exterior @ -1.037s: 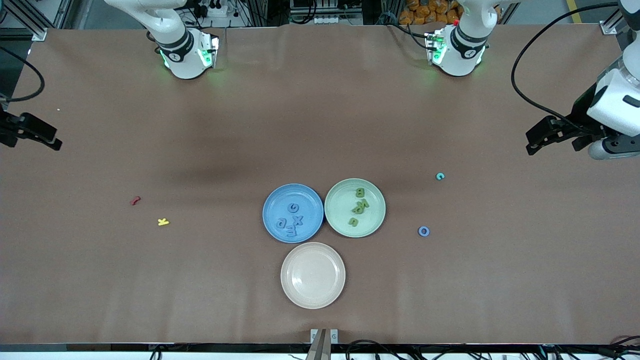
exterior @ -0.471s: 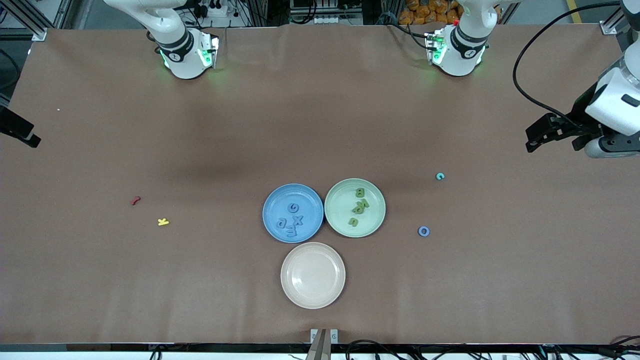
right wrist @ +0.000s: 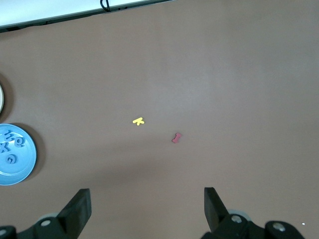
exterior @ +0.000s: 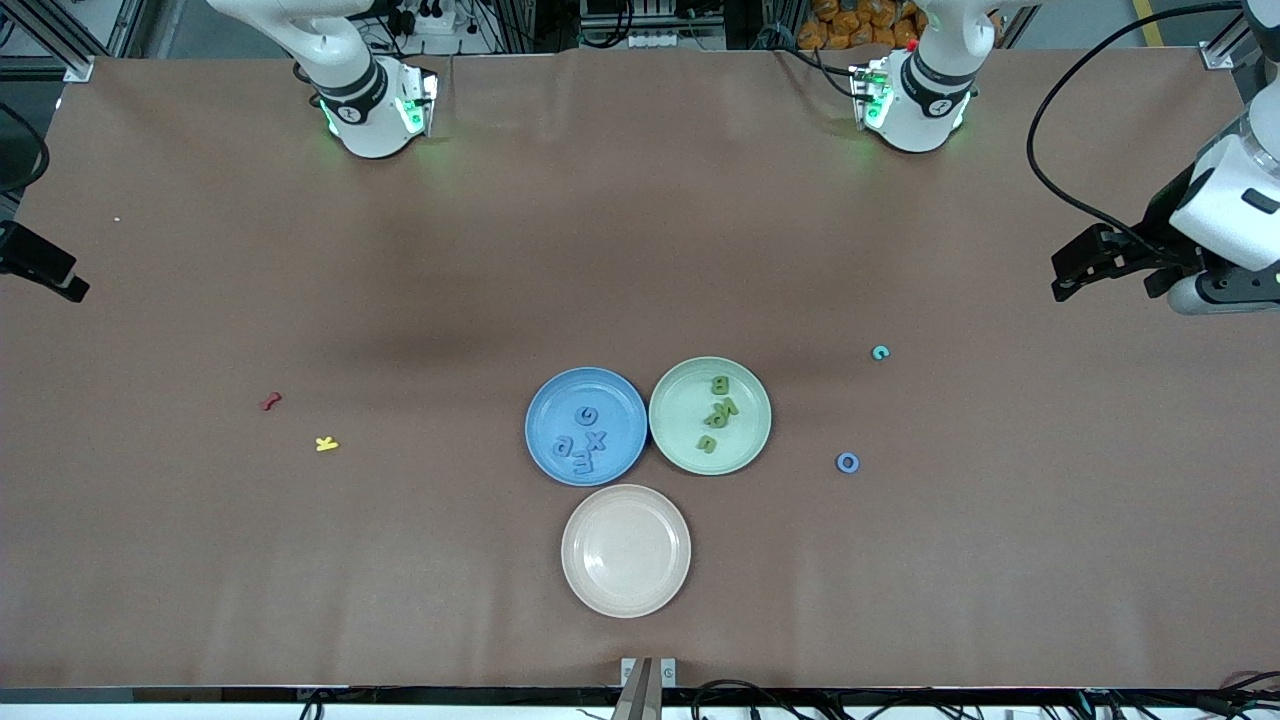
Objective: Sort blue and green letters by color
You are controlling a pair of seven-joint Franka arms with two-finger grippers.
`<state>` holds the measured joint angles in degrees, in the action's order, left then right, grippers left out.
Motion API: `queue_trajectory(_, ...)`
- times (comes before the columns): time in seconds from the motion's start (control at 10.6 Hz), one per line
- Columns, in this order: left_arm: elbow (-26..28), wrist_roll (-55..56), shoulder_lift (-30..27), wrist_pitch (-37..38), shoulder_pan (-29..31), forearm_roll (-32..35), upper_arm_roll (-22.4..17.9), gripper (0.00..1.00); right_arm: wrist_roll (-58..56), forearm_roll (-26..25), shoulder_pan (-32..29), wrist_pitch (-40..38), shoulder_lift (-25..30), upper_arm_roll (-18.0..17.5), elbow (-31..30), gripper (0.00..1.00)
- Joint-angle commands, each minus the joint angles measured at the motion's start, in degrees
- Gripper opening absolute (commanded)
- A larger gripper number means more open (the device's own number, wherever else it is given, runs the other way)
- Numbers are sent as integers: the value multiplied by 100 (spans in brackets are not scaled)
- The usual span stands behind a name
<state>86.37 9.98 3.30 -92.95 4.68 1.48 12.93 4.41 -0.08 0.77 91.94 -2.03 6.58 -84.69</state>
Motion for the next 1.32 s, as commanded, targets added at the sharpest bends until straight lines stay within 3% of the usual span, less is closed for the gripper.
queue_trajectory(0.0,-6,-163,-92,110,33,-69,-27,100,113,-1,73,26,36,62,-21,100)
queue_trajectory(1.23,-24,-172,-101,233,59,-139,-27,100,-37,26,178,-255,-105,-149,-30,100)
